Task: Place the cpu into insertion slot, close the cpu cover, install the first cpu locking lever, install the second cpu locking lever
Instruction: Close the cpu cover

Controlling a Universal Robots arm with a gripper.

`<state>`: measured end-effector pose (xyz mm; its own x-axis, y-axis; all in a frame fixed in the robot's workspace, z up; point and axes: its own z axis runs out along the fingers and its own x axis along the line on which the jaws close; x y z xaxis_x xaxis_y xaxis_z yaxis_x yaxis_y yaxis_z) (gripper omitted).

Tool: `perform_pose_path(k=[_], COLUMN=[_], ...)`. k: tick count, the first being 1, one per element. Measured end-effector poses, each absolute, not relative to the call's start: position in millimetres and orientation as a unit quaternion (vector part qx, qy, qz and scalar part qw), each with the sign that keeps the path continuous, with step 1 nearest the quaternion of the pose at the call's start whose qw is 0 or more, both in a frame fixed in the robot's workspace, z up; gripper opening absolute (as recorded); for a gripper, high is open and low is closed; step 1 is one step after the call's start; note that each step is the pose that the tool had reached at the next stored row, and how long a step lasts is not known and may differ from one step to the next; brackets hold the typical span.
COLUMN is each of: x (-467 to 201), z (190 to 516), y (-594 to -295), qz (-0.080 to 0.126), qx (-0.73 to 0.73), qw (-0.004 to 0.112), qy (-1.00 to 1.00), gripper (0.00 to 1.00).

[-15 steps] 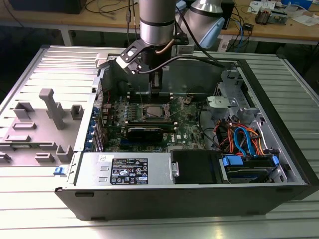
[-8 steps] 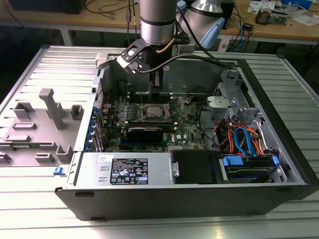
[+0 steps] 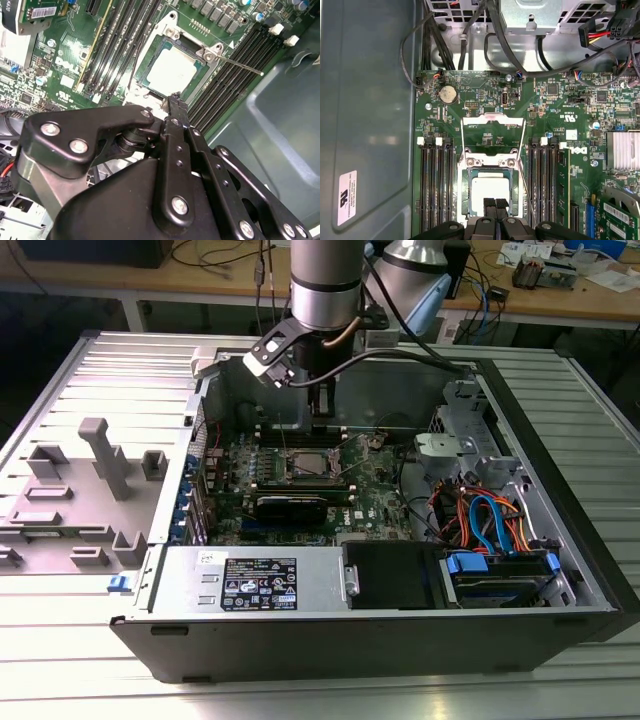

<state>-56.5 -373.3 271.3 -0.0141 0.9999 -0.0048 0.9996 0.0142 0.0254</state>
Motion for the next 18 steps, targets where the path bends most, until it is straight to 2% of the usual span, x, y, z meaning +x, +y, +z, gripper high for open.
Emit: perform_pose_path(k=[18], x=[-49.2], z=[271.2], y=[-373.3], qz=[0.007], qx=[0.702], qw=[0.011], qy=[0.712], gripper=[0.11])
